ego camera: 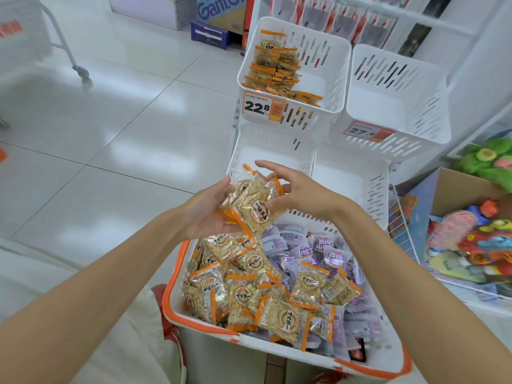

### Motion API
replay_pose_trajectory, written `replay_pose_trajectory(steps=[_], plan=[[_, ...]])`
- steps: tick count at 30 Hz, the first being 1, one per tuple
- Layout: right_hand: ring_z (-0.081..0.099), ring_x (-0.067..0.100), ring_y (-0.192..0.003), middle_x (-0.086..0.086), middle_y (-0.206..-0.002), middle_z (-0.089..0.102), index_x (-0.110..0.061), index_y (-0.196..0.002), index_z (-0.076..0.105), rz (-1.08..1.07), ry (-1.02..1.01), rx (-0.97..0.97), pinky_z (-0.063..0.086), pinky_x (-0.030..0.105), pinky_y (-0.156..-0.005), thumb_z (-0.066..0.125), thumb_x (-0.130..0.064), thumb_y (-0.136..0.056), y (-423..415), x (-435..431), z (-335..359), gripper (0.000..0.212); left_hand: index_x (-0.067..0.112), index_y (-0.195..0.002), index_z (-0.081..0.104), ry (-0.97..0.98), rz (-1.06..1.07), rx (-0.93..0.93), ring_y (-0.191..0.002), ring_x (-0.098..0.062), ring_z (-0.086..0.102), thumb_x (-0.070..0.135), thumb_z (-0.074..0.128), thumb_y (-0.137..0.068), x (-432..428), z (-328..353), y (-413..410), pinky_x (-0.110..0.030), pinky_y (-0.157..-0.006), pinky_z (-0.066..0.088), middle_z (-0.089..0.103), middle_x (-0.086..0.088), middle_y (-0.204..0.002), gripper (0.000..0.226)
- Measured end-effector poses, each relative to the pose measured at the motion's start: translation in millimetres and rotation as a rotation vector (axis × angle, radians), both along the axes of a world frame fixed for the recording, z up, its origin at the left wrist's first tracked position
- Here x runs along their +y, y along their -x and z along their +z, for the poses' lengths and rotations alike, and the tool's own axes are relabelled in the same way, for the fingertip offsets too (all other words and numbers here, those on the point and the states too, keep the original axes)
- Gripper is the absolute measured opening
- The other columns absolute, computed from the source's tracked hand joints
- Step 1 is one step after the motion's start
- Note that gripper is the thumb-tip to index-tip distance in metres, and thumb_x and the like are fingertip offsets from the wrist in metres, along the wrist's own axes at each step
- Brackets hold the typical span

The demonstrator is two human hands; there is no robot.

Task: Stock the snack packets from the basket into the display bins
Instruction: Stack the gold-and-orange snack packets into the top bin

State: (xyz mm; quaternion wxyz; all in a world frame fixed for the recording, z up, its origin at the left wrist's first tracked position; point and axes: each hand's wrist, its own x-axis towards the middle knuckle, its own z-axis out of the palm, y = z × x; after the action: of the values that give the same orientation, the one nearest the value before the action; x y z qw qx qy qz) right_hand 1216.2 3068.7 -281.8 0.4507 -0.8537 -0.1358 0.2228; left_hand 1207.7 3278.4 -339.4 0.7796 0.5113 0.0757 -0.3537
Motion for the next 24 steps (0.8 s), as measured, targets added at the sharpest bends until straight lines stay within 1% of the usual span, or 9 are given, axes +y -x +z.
replay_pose_trajectory(steps=[3, 6, 9, 11, 13, 15, 17, 21, 24], plan=[[0.064, 0.019, -0.084, 0.001, -0.127, 0.048, -0.036, -0.138, 0.050, -0.105, -0.041, -0.021, 0.053, 0.018, -0.065, 0.074, 0.000, -0.082, -2, -6, 0, 0.071, 0.010, -0.132, 0.056, 0.042, 0.084, -0.005, -0.113, -0.033, 0.065, 0.035, 0.034, -0.106, -1, -3, -2, -0.047, -0.090, 0.056, 0.066, -0.018, -0.124, 0.043], [0.066, 0.030, -0.088, 0.014, -0.118, 0.050, -0.024, -0.114, 0.056, -0.291, -0.212, 0.001, 0.059, 0.037, -0.069, 0.074, 0.005, -0.080, -5, -11, -10, 0.049, 0.007, -0.135, 0.055, 0.085, 0.118, -0.060, -0.124, -0.041, 0.055, 0.027, 0.038, -0.103, -2, -4, -5, -0.058, -0.096, 0.050, 0.057, -0.023, -0.135, 0.041], [0.068, 0.035, -0.090, 0.024, -0.125, 0.055, -0.021, -0.101, 0.046, -0.533, -0.471, 0.071, 0.055, 0.039, -0.068, 0.073, -0.001, -0.084, -4, -6, -24, 0.038, 0.014, -0.133, 0.057, 0.165, 0.137, -0.108, -0.116, -0.038, 0.060, 0.028, 0.030, -0.102, -5, 2, -7, -0.061, -0.092, 0.051, 0.062, -0.021, -0.125, 0.043], [0.067, 0.029, -0.092, 0.022, -0.122, 0.060, -0.022, -0.106, 0.045, -0.643, -0.582, 0.128, 0.056, 0.043, -0.080, 0.069, -0.010, -0.090, 0, 8, -39, 0.032, 0.019, -0.129, 0.058, 0.171, 0.111, -0.165, -0.110, -0.031, 0.065, 0.042, 0.037, -0.101, -14, 6, -5, -0.056, -0.091, 0.051, 0.066, -0.013, -0.120, 0.041], [0.066, 0.021, -0.102, 0.008, -0.118, 0.065, -0.025, -0.120, 0.047, -0.621, -0.467, 0.092, 0.054, 0.041, -0.091, 0.063, -0.025, -0.095, 10, 26, -49, 0.029, 0.020, -0.130, 0.050, 0.101, 0.103, -0.230, -0.110, -0.029, 0.066, 0.039, 0.057, -0.092, -27, 5, -4, -0.057, -0.096, 0.050, 0.065, -0.011, -0.124, 0.043], [0.062, 0.011, -0.106, -0.003, -0.115, 0.066, -0.024, -0.123, 0.053, -0.540, -0.346, 0.084, 0.049, 0.028, -0.088, 0.051, -0.032, -0.099, 18, 35, -51, 0.026, 0.017, -0.129, 0.044, 0.030, 0.146, -0.278, -0.109, -0.029, 0.067, 0.021, 0.066, -0.089, -37, 3, -5, -0.060, -0.096, 0.050, 0.063, -0.012, -0.127, 0.047], [0.061, 0.001, -0.099, -0.006, -0.109, 0.066, -0.019, -0.115, 0.061, -0.525, -0.384, 0.150, 0.043, 0.021, -0.080, 0.039, -0.026, -0.101, 16, 30, -49, 0.026, 0.020, -0.134, 0.043, 0.011, 0.162, -0.290, -0.111, -0.034, 0.066, 0.013, 0.064, -0.093, -38, 4, -9, -0.062, -0.091, 0.051, 0.063, -0.011, -0.129, 0.047], [0.042, 0.007, -0.129, -0.011, -0.142, 0.043, -0.029, -0.140, 0.049, -0.429, -0.262, 0.161, 0.034, 0.033, -0.103, 0.039, -0.039, -0.097, 10, 12, -41, 0.045, 0.018, -0.131, 0.047, 0.019, 0.090, -0.296, -0.109, -0.037, 0.066, 0.007, 0.067, -0.088, -38, 10, -16, -0.055, -0.085, 0.056, 0.064, -0.013, -0.126, 0.049], [0.050, 0.003, -0.105, -0.012, -0.119, 0.049, -0.026, -0.111, 0.061, -0.330, -0.167, 0.066, 0.035, 0.031, -0.093, 0.040, -0.036, -0.102, 5, 4, -25, 0.025, 0.005, -0.123, 0.060, -0.123, 0.018, -0.451, -0.103, -0.035, 0.068, 0.004, 0.071, -0.085, -46, 19, -23, -0.041, -0.080, 0.059, 0.069, -0.021, -0.114, 0.040]])
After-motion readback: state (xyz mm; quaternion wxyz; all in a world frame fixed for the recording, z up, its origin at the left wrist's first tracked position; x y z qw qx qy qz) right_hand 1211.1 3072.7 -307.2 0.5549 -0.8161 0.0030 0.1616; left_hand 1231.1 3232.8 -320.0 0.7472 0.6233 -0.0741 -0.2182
